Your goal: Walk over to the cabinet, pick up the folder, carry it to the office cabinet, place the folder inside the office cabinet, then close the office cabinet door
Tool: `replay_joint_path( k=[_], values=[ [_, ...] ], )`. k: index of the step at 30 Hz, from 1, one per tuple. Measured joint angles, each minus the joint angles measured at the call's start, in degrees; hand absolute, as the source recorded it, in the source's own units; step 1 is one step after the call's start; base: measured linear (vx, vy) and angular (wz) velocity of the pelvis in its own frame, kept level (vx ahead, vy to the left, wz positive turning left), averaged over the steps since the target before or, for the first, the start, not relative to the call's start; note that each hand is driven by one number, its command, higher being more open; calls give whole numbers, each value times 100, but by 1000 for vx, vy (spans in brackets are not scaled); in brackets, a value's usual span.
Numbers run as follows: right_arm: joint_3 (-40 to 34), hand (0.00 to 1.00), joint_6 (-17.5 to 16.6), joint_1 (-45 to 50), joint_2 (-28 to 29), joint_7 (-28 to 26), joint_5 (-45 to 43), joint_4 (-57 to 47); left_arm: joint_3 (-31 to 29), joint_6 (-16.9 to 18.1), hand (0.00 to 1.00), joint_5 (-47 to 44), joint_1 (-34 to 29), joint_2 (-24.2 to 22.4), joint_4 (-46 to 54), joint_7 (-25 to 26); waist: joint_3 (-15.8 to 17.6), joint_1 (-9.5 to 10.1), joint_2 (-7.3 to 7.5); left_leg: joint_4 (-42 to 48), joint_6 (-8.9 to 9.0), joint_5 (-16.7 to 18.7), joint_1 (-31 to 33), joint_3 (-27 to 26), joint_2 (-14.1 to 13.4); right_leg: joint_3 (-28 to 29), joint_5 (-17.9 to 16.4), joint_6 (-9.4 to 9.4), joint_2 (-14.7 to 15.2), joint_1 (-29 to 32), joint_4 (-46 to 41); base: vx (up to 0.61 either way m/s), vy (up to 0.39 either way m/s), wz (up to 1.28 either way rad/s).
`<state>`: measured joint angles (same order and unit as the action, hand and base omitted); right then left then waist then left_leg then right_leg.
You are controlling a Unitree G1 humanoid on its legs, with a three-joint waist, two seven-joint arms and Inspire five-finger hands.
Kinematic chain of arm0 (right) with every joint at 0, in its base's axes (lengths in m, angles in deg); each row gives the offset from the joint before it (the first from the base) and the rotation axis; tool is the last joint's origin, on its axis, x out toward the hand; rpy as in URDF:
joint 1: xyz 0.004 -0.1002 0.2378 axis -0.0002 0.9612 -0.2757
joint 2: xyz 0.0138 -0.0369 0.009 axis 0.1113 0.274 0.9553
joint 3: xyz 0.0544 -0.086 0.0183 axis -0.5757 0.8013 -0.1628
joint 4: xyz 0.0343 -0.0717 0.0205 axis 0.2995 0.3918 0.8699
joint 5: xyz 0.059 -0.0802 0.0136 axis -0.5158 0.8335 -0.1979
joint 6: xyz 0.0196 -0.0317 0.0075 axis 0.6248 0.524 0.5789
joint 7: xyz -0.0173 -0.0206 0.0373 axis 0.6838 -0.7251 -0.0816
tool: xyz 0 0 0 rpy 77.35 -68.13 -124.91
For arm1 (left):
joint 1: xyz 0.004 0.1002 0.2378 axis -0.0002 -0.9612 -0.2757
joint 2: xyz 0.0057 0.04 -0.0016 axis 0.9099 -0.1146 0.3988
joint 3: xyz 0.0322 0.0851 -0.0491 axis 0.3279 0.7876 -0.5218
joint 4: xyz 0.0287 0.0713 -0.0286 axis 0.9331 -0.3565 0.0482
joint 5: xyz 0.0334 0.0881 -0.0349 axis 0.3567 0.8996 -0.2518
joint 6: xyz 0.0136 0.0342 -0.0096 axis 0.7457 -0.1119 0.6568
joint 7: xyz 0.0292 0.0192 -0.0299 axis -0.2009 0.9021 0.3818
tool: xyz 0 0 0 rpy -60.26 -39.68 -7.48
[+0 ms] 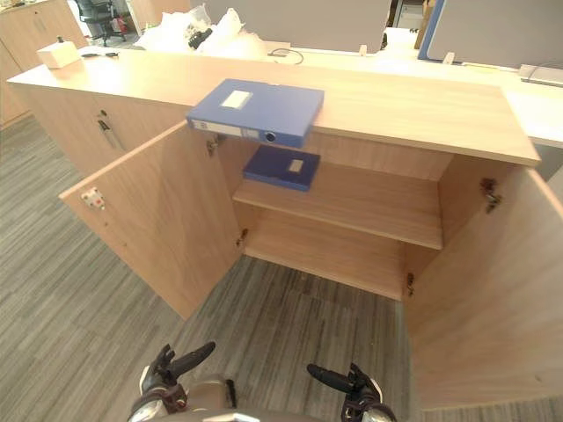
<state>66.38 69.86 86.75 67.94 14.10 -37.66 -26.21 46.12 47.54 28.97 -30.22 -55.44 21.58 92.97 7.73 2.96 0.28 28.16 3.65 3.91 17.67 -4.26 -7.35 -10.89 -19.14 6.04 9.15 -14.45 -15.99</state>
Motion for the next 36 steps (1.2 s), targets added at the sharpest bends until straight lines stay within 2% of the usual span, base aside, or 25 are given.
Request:
replay_joint_path(
  k=[1, 2, 3, 5, 6, 8, 10, 11, 12, 13, 15, 16, 17, 19, 20, 21, 25, 26, 28, 30, 31, 32, 33, 35, 36],
  values=[
    [3, 100, 1, 1, 107, 4, 7, -22, -6, 0, 100, -23, 72, 84, -59, 26, -75, -50, 179, -13, -109, 72, -7, 18, 235, -13, 69, 110, 212, 9, -6, 417, 321, 19],
    [-8, 100, 0, -12, 187, -1, 8, -41, -13, 7, 100, -51, 117, 99, -58, 53, -120, -62, 270, -53, -175, 114, -2, 17, 375, 4, 210, 129, 325, 51, -50, 479, 340, 36],
    [-9, 100, 1, -75, 256, -4, 22, -74, -9, 2, 100, -70, 155, 90, -87, 47, -135, -31, 291, -73, -258, 169, -48, -17, 483, 47, 469, 140, 438, 54, -78, 377, 294, 16],
    [-6, 100, -5, -167, 309, -19, 60, -156, -10, -1, 100, -70, 160, 88, -145, 57, -141, 22, 285, -210, -329, 214, -252, -179, 591, 165, 759, 263, 625, 96, -236, 296, 253, -30],
    [1, 100, -26, -218, 317, -53, 127, -257, -8, -8, 100, -68, 122, 69, -162, 62, -147, 93, 234, -447, -404, 262, -536, -365, 663, 378, 909, 250, 776, 293, -647, 240, 251, -76],
    [3, 100, -44, -217, 303, -98, 231, -360, 53, -8, 100, -69, 6, 38, -163, 70, -166, 136, 170, -886, -456, 294, -1009, -621, 821, 684, 1212, 103, 1065, 837, -1734, 216, 250, -68],
    [51, 100, -44, -127, 299, -127, 234, -358, 108, -8, 100, -69, -60, 32, -175, 68, -165, 128, 161, -1343, -502, 334, -1541, -837, 996, 787, 1790, -518, 1467, 1562, -3185, 145, 151, -44],
    [103, 100, -44, -100, 298, -129, 234, -353, 108, -8, 100, -69, -66, 30, -185, 69, -167, 128, 156, -1398, -498, 355, -1628, -881, 1009, 732, 1766, -645, 1532, 1702, -3395, 119, 82, -42],
    [220, 100, -43, -41, 306, -131, 238, -338, 107, -8, 100, -48, -83, 28, -198, 68, -167, 93, 151, -1540, -502, 357, -1790, -939, 1012, 524, 1537, -668, 1606, 1981, -3612, 121, 23, -36],
    [233, 100, -45, -16, 302, -157, 274, -367, 108, -7, 100, 2, -88, 46, -223, 65, -171, 19, 140, -1667, -513, 362, -1892, -942, 1002, 245, 1245, -511, 1617, 2181, -3625, 122, -11, -25],
    [230, 100, -127, -36, 314, -203, 278, -355, 136, -6, 100, 27, -84, 68, -298, 66, -204, -88, 119, -1802, -501, 377, -2057, -886, 898, -179, 787, -313, 1455, 2301, -3346, 139, -106, -1],
    [225, 100, -129, -39, 302, -207, 279, -344, 225, -3, 100, 28, -79, 75, -336, 64, -221, -115, 90, -1833, -421, 420, -2134, -832, 780, -386, 518, -226, 1278, 2342, -3012, 156, -151, 5],
    [225, 100, -140, -52, 302, -215, 278, -341, 246, -1, 100, 30, -71, 78, -348, 57, -213, -132, 77, -1835, -368, 451, -2164, -765, 725, -478, 412, -202, 1190, 2365, -2810, 179, -206, 9],
    [231, 100, -160, -128, 354, -238, 281, -304, 254, -5, 100, 39, -52, 120, -428, 51, -182, -201, 107, -1820, -73, 568, -2343, -591, 497, -553, 355, -179, 840, 2462, -1798, 206, -304, 23],
    [229, 100, -159, -136, 351, -237, 289, -278, 266, -1, 100, 50, -36, 134, -486, 45, -181, -224, 168, -1797, 45, 589, -2394, -511, 475, -594, 349, -272, 776, 2387, -1755, 302, -425, 29],
    [204, 100, -162, -136, 272, -233, 356, -191, 273, -16, 100, 86, -43, 97, -567, 27, -234, -201, 6, -1851, 97, 566, -2473, -239, 347, -781, 304, -347, 582, 2179, -1638, 260, -356, 21],
    [150, 100, -122, -124, 75, -205, 458, -87, 252, -9, 100, 265, -74, 4, -558, -9, -255, -211, -82, -1966, 134, 484, -2544, -90, -35, -1036, 98, -569, 147, 1972, -1461, 277, -342, 12],
    [46, 100, -91, -81, 53, -176, 456, -16, 189, -9, 100, 263, -73, 18, -551, -37, -240, -226, -65, -1612, 158, 481, -2522, -96, -191, -1170, 76, -610, -39, 1617, -1140, 194, -222, 20],
    [40, 100, -81, 4, 40, -173, 456, 0, 133, -8, 100, 262, -76, 28, -502, -32, -215, -219, -29, -1000, 223, 520, -2337, -104, -290, -1211, 79, -618, -138, 1373, -899, 146, -163, 8],
    [47, 100, -81, 72, 3, -174, 445, -5, -53, -7, 100, 257, -128, -4, -466, -16, -217, -205, -40, 456, 330, 513, -1797, -91, -517, -1149, 68, -647, -325, 1104, -618, 189, -117, -25],
    [50, 100, -82, 93, -33, -174, 444, -7, -145, -26, 100, 222, -202, -46, -418, -21, -214, -198, -110, 1205, 487, 367, -1519, -67, -691, -1066, 54, -672, -451, 959, -509, 217, -63, -36],
    [47, 100, -80, 103, -42, -173, 444, -6, -172, -28, 100, 217, -206, -54, -411, -13, -209, -197, -129, 1370, 505, 318, -1447, -63, -732, -1045, 53, -674, -488, 913, -468, 228, 22, -43],
    [70, 100, -73, 165, -54, -162, 443, -1, -244, -40, 100, 199, -209, -42, -380, -2, -198, -176, -141, 2067, 472, 204, -1232, -76, -869, -934, 50, -705, -571, 687, -300, 247, 54, -42],
    [111, 100, -37, 156, -45, -117, 441, 0, -246, -41, 100, 197, -192, -36, -285, -6, -157, -138, -103, 2698, 417, 614, -944, -139, -820, -743, 61, -692, -560, 470, -99, 251, 91, -51],
    [122, 100, -28, 135, -23, -117, 441, 18, -245, -40, 100, 197, -164, -32, -201, -8, -95, -92, -42, 2768, 347, 883, -772, -214, -644, -606, 83, -695, -469, 345, -9, 240, 166, -65]
  ],
)
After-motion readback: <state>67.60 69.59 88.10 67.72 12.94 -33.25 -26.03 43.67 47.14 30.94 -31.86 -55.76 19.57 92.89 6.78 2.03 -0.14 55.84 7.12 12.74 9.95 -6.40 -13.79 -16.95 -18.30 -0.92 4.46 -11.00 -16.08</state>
